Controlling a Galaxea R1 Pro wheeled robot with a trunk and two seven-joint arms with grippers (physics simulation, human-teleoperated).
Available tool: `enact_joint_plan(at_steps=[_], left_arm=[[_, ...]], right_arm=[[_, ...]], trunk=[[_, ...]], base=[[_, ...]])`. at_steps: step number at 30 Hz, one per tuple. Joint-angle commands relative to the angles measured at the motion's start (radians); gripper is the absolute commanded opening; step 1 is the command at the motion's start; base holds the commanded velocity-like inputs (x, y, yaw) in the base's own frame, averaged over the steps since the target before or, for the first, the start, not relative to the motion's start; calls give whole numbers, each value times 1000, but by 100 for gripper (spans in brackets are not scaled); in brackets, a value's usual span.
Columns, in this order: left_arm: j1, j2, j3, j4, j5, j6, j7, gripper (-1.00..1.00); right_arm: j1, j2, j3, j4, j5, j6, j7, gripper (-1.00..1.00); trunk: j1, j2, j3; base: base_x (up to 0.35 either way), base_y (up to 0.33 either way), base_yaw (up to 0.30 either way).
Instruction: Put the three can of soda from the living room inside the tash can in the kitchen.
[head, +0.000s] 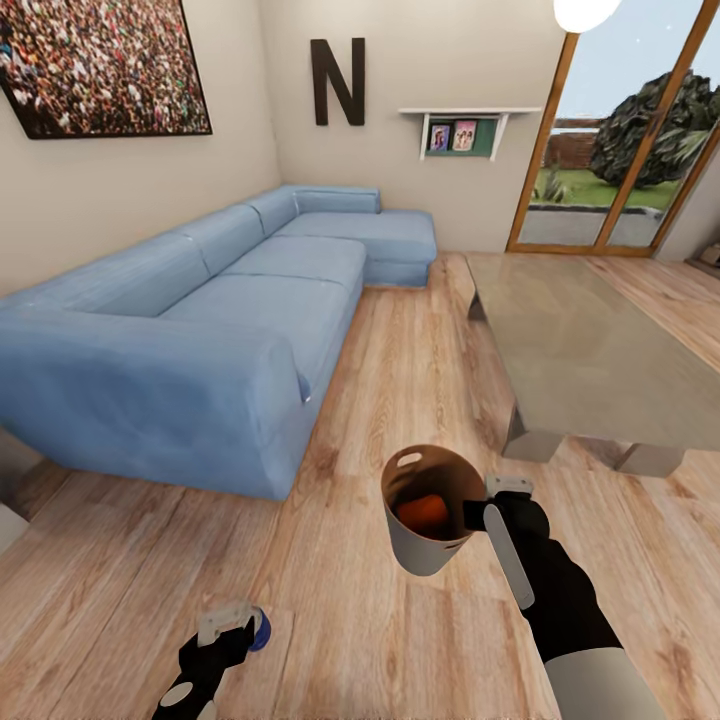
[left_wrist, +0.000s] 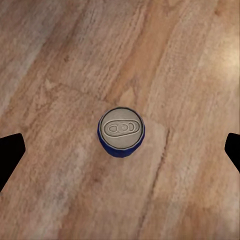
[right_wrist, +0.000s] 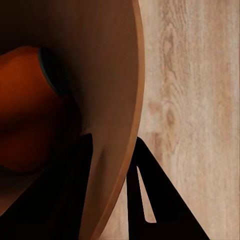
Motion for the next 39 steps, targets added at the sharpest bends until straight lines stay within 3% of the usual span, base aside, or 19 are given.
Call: enact_joint_plan(at_steps=[1, 26, 39], left_arm=[[0, 0, 0, 0, 0, 0, 0, 100], [0, 0, 0, 0, -1, 0, 0, 100], [0, 0, 0, 0, 0, 0, 0, 100]], right_arm=[[0, 0, 0, 0, -5, -3, 2, -100], [0, 0, 0, -25, -5, -3, 2, -100], [0, 0, 0, -50, -5, -3, 1, -100]], trunk=[[0, 0, -2], [0, 0, -41], [0, 0, -44]], base=[[0, 0, 0], [3, 0, 0], [119, 0, 0]])
